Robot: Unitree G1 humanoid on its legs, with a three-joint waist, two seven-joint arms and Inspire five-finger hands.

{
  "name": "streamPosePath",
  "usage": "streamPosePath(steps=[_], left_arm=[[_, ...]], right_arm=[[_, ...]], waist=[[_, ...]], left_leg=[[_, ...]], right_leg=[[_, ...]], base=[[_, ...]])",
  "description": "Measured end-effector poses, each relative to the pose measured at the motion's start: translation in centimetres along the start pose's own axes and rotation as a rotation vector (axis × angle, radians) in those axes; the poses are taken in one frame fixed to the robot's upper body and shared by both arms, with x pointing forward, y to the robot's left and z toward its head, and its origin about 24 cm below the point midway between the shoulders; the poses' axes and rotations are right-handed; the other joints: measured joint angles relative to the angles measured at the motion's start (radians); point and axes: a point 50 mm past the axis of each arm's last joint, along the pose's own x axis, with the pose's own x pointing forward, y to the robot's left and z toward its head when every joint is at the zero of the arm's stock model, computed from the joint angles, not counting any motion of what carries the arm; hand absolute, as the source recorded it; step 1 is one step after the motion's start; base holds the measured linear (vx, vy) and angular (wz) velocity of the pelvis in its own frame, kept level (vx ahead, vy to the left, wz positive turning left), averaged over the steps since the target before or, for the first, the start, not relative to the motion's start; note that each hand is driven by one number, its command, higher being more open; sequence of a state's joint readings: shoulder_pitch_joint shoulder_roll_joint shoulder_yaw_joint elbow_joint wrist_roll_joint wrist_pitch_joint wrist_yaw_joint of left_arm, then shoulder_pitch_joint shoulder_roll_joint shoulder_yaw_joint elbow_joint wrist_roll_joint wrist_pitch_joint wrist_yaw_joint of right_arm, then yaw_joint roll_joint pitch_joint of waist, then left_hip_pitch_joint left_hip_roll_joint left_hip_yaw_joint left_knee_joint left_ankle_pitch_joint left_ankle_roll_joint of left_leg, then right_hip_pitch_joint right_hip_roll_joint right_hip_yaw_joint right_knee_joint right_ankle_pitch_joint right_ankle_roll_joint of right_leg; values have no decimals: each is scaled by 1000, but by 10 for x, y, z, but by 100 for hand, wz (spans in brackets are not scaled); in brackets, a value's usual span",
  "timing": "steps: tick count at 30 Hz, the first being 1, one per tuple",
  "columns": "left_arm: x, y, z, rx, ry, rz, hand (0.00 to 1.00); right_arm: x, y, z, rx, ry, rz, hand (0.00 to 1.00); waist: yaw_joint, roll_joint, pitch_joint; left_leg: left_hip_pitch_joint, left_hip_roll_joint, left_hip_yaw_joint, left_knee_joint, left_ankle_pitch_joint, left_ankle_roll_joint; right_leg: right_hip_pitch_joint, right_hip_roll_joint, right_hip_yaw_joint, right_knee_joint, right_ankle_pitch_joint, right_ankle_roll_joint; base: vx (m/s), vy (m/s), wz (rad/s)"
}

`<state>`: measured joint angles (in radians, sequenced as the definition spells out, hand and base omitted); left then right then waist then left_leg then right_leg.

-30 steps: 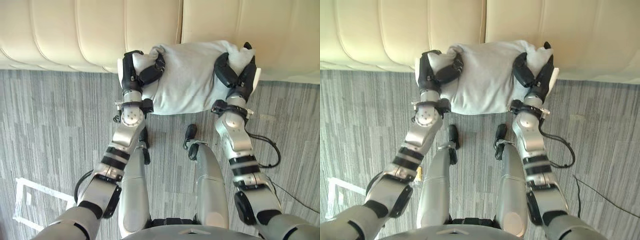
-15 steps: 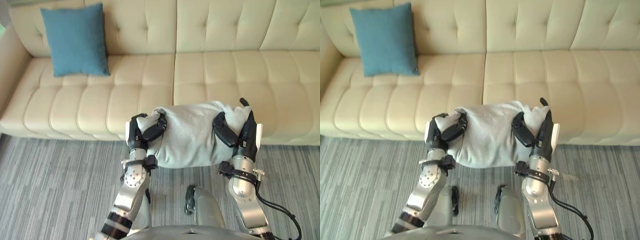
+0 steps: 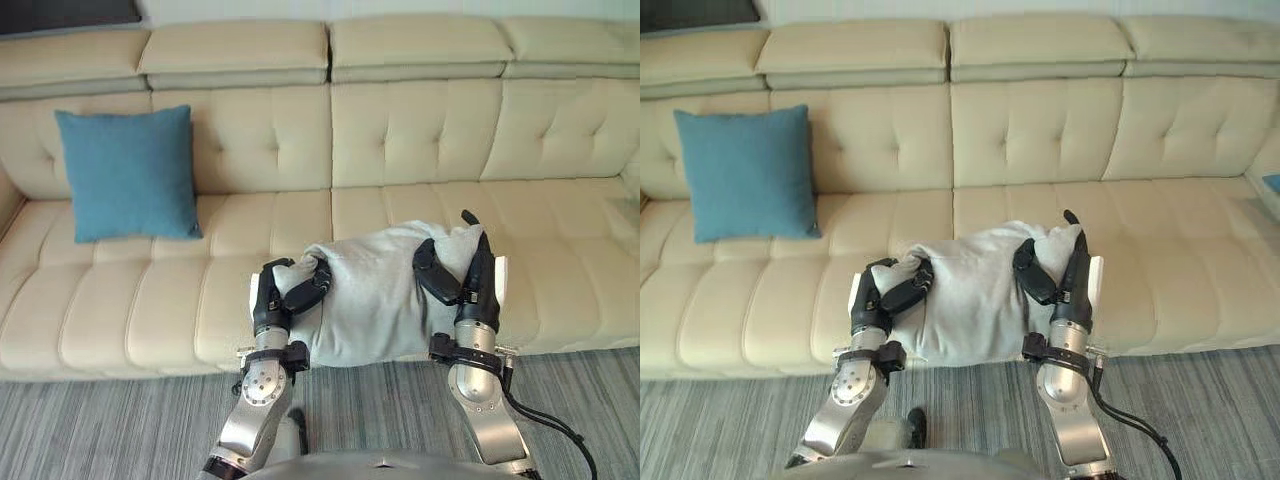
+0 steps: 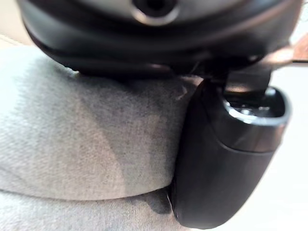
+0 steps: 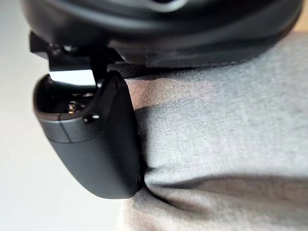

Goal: Pick up cushions and gather them together orderly.

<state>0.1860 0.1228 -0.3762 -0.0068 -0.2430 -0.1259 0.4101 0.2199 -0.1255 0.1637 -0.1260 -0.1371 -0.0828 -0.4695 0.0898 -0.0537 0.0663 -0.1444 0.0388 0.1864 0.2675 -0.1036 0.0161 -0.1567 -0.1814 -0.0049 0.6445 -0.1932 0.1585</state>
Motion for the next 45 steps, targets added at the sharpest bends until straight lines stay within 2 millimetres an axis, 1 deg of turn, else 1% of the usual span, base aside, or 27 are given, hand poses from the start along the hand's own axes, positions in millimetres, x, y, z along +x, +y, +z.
streamPosePath(steps=[1,3,5,6,7,8,9,10,11,13,16,19,21,22,26,28,30,31,32,34,36,39,40,41,42,44,45], left_arm=[[-1,6,-8,29,30,11,0],[-1,10,-13,45,53,23,0],[-1,16,-17,66,67,33,0],[0,19,-19,74,78,42,0],[0,23,-20,85,84,50,0],[1,22,-25,82,111,50,0],[0,20,-27,83,124,43,0],[-1,18,-28,81,129,22,0],[-1,17,-28,79,130,12,0],[0,11,-28,64,130,-20,0],[-3,4,-30,63,138,-60,0],[-2,4,-29,64,135,-60,0],[-2,5,-29,68,133,-59,0],[-1,6,-28,69,131,-56,0],[4,7,-23,98,103,-46,0],[12,7,-15,115,66,-41,0],[20,5,-6,131,25,-36,0],[26,1,2,144,-13,-36,0],[29,0,5,148,-29,-33,0],[40,-4,20,148,-89,-25,0],[53,-6,39,190,-176,-4,0],[68,-9,64,216,-272,25,0],[76,-11,79,222,-330,45,0],[80,-13,86,221,-354,54,0],[85,-16,99,219,-397,65,0],[92,-21,123,216,-478,80,0],[94,-21,127,214,-492,86,0]], right_arm=[[2,7,-15,-26,54,30,0],[4,13,-24,-47,88,62,0],[5,17,-30,-64,112,95,0],[4,19,-33,-72,125,111,0],[3,21,-35,-75,136,122,0],[5,19,-38,-101,140,136,0],[6,17,-41,-118,148,140,0],[8,13,-44,-139,155,136,0],[8,11,-44,-142,157,132,0],[9,4,-46,-146,168,105,0],[8,-4,-41,-135,153,72,0],[7,-4,-35,-117,132,71,0],[7,-3,-35,-106,136,69,0],[6,-2,-35,-103,137,69,0],[7,1,-33,-89,135,64,0],[13,4,-28,-81,112,50,0],[21,7,-21,-73,83,37,0],[27,9,-15,-69,54,17,0],[30,10,-12,-72,38,11,0],[44,15,3,-72,-30,-14,0],[62,25,22,-86,-116,-40,0],[78,33,45,-87,-203,-63,0],[85,36,59,-79,-258,-82,0],[88,37,66,-70,-278,-90,0],[93,38,77,-55,-313,-108,0],[102,40,97,-28,-374,-144,0],[103,40,100,-24,-383,-150,0]], waist=[[-25,-4,-2],[-43,0,-1],[-45,3,3],[-50,-3,1],[-61,-27,3],[-69,1,14],[-71,18,13],[-64,44,15],[-63,50,17],[-76,53,19],[-78,56,16],[-68,68,5],[-67,72,-1],[-66,72,-2],[-54,73,-17],[-48,73,-18],[-48,74,-18],[-48,74,-18],[-48,73,-18],[-49,73,-18],[-47,65,-10],[-43,57,12],[-41,54,29],[-41,53,31],[-40,52,37],[-40,52,69],[-39,52,73]], left_leg=[[76,-1,-1,-48,-8,9],[114,11,-2,-83,-9,7],[126,35,-3,-90,-24,-25],[129,37,-7,-85,-34,-41],[131,18,-23,-66,-48,-64],[132,33,-62,-58,-69,-80],[129,46,-94,-58,-70,-79],[128,71,-126,-58,-78,-81],[129,81,-138,-59,-78,-82],[134,103,-158,-61,-58,-82],[147,108,-180,-74,-26,-87],[147,110,-188,-98,-20,-87],[146,107,-197,-115,-10,-90],[146,106,-198,-122,-4,-95],[135,97,-201,-171,29,-92],[120,95,-203,-183,39,-95],[114,95,-204,-195,45,-105],[107,94,-208,-199,45,-105],[102,94,-210,-201,45,-105],[79,90,-219,-211,45,-106],[52,82,-224,-209,49,-113],[26,78,-227,-199,54,-119],[7,75,-230,-195,61,-124],[-9,73,-232,-195,65,-124],[-33,70,-235,-198,75,-124],[-53,68,-237,-203,87,-129],[-57,68,-237,-203,88,-130]], right_leg=[[-88,-35,-38,204,-21,-40],[-158,-51,-91,243,-54,-86],[-228,-34,-127,129,-55,-98],[-245,-14,-122,12,-41,-102],[-218,4,-84,-183,84,-118],[-197,31,-77,-205,119,-114],[-177,52,-76,-236,120,-118],[-165,80,-84,-267,129,-131],[-160,89,-92,-274,130,-134],[-130,111,-119,-298,126,-148],[-65,117,-157,-366,141,-151],[-49,122,-165,-412,164,-148],[-39,122,-167,-442,181,-145],[-35,122,-167,-457,189,-145],[-30,122,-166,-536,238,-144],[-30,124,-167,-579,265,-150],[-22,126,-169,-618,292,-150],[-13,128,-174,-653,311,-148],[-12,128,-176,-665,319,-146],[-14,129,-179,-715,356,-148],[-32,124,-178,-730,383,-150],[-50,119,-179,-730,399,-149],[-67,115,-181,-730,408,-151],[-81,113,-182,-730,412,-152],[-105,110,-185,-729,418,-154],[-129,108,-187,-729,429,-157],[-136,108,-187,-729,432,-157]], base=[[270,58,-13],[259,4,-3],[195,-148,-4],[233,-276,13],[210,-304,26],[131,-206,25],[74,-159,1],[57,-141,-12],[90,-203,-9],[90,-152,18],[57,-88,38],[11,20,14],[-4,33,12],[-24,36,12],[-48,28,6],[-74,14,2],[-63,6,4],[-45,5,9],[-70,7,11],[-80,7,10],[-72,9,7],[-51,21,4],[-63,30,6],[-42,24,10],[-24,21,10],[-13,23,6],[0,0,0]])
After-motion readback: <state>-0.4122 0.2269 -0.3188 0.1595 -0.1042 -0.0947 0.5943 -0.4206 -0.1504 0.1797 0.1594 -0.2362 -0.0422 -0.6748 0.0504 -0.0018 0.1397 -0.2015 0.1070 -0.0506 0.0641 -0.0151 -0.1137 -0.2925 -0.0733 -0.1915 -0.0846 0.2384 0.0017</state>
